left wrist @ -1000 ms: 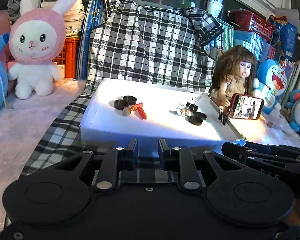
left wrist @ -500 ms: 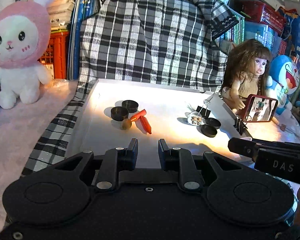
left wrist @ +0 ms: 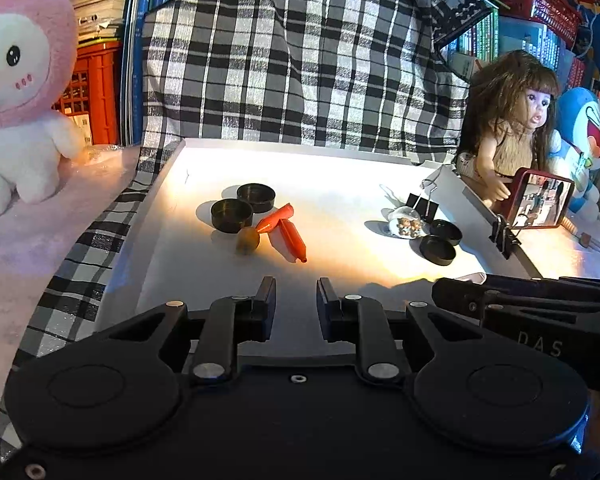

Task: Organize rigid objects
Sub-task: 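Carry the white piece with the right tool while the left tool carries the nut into the box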

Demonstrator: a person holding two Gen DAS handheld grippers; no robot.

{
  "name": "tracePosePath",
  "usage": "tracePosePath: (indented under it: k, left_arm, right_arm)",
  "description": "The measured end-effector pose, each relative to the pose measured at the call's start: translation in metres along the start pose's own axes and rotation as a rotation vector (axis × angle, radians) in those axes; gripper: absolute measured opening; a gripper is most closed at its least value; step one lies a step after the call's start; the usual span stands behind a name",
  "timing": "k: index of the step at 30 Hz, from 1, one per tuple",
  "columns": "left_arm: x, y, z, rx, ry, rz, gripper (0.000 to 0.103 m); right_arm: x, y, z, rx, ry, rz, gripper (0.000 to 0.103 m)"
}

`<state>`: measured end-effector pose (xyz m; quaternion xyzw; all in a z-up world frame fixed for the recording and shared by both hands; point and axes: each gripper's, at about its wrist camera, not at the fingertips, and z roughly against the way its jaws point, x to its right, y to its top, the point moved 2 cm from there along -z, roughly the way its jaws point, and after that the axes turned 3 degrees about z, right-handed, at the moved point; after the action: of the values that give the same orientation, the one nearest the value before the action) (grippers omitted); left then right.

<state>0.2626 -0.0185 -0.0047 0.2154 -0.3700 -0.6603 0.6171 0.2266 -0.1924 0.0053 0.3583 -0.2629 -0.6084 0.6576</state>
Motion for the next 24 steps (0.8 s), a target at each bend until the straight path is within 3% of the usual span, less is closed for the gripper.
tracePosePath:
  k: [24]
  left_arm:
    - [-0.007, 0.01, -0.029, 0.048, 0.038, 0.002, 0.021]
  right_arm:
    - [0.006, 0.01, -0.029, 0.013, -0.069, 0.017, 0.044]
